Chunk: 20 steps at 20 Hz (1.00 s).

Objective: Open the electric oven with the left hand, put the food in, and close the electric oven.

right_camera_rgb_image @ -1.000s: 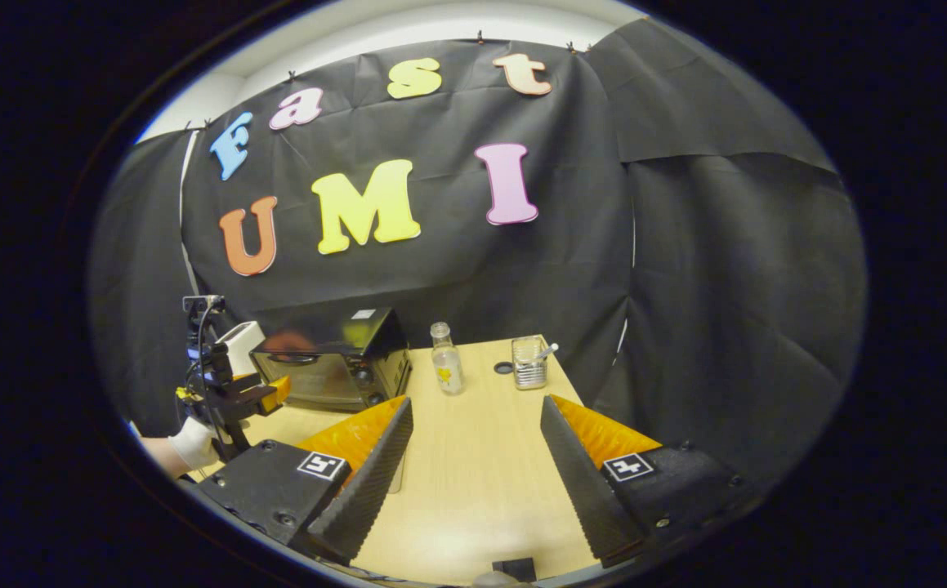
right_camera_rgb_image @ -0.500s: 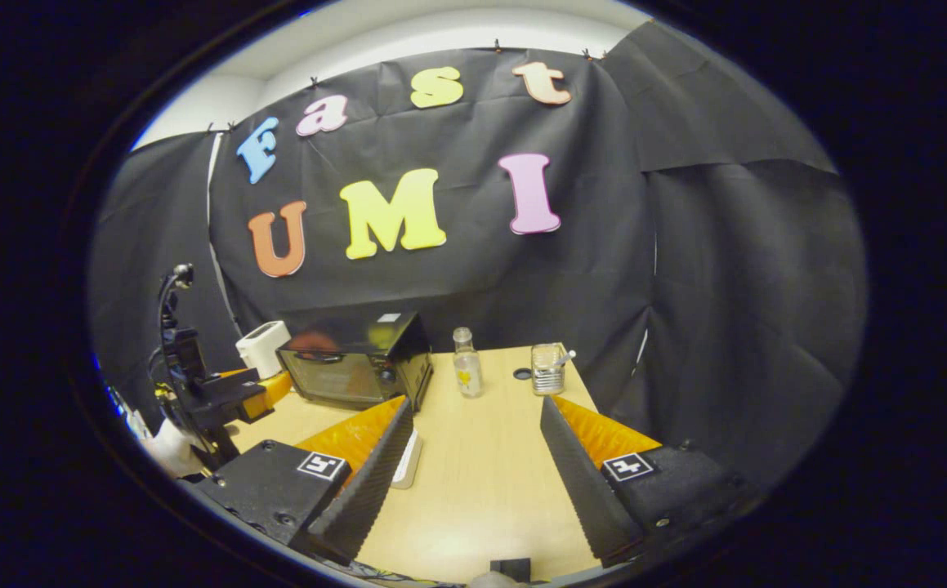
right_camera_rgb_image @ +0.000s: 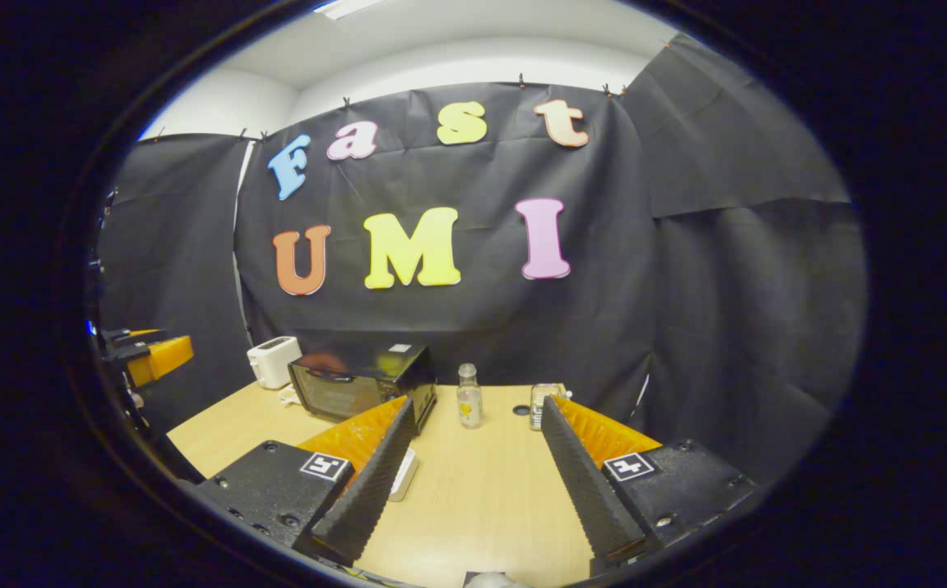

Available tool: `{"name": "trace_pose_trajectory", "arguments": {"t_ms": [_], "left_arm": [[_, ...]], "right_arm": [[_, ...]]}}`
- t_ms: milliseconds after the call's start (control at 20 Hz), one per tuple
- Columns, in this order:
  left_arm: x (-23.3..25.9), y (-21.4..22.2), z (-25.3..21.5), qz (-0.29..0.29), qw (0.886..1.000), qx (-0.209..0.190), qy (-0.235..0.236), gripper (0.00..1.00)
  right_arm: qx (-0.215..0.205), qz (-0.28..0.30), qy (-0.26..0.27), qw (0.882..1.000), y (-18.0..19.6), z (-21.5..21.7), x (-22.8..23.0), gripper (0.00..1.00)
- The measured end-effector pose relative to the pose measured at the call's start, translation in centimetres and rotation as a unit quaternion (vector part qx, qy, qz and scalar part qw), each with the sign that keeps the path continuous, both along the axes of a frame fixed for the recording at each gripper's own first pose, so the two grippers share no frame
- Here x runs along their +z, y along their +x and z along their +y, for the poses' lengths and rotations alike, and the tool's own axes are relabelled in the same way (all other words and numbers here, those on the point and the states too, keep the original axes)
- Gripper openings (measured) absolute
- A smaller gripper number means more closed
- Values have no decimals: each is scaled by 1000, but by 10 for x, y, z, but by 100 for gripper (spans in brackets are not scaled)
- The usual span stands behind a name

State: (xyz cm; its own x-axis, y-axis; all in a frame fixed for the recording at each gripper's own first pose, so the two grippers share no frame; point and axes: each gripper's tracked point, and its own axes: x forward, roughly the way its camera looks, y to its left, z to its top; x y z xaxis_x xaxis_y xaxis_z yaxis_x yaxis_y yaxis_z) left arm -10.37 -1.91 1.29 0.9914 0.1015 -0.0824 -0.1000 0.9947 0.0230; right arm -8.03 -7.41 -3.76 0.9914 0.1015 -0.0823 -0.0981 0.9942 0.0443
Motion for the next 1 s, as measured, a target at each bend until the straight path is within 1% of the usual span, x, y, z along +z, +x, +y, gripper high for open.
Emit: {"name": "trace_pose_trajectory", "arguments": {"t_ms": [50, 100, 150, 300, 350, 400, 450, 500, 550, 600, 650, 850, 1000], "left_arm": [[5, -9, 5, -5, 1000, 8, 1, 96], [9, -16, 10, -9, 1000, 11, -1, 96], [12, -21, 14, -15, 1000, 13, -3, 96], [24, -21, 26, -27, 1000, 12, -9, 96], [24, -18, 31, -26, 1000, 9, -8, 96], [29, -14, 32, -34, 999, 5, -7, 96], [33, -10, 34, -38, 999, 0, -7, 96], [34, -6, 33, -41, 999, -6, -9, 96], [35, -2, 31, -43, 999, -15, -9, 96], [37, 2, 30, -47, 999, -21, -7, 96], [39, 5, 31, -51, 998, -25, -5, 97], [38, 15, 24, -52, 998, -45, -10, 96], [35, 19, 24, -49, 997, -59, -17, 96]], "right_arm": [[-2, -9, -4, 1000, -1, 0, 8, 96], [-4, -13, -7, 1000, -3, 0, 12, 99], [-6, -15, -6, 1000, -4, 1, 14, 96], [-17, -23, 6, 1000, -11, 7, 27, 96], [-17, -25, 9, 999, -12, 10, 29, 99], [-18, -28, 10, 999, -13, 13, 32, 99], [-23, -26, 8, 999, -14, 14, 33, 99], [-27, -27, 9, 999, -14, 15, 34, 96], [-28, -29, 14, 999, -15, 18, 37, 99], [-29, -31, 17, 999, -17, 21, 39, 96], [-32, -31, 18, 999, -17, 23, 39, 96], [-47, -32, 28, 998, -21, 28, 43, 96], [-56, -35, 25, 997, -22, 30, 45, 96]]}}
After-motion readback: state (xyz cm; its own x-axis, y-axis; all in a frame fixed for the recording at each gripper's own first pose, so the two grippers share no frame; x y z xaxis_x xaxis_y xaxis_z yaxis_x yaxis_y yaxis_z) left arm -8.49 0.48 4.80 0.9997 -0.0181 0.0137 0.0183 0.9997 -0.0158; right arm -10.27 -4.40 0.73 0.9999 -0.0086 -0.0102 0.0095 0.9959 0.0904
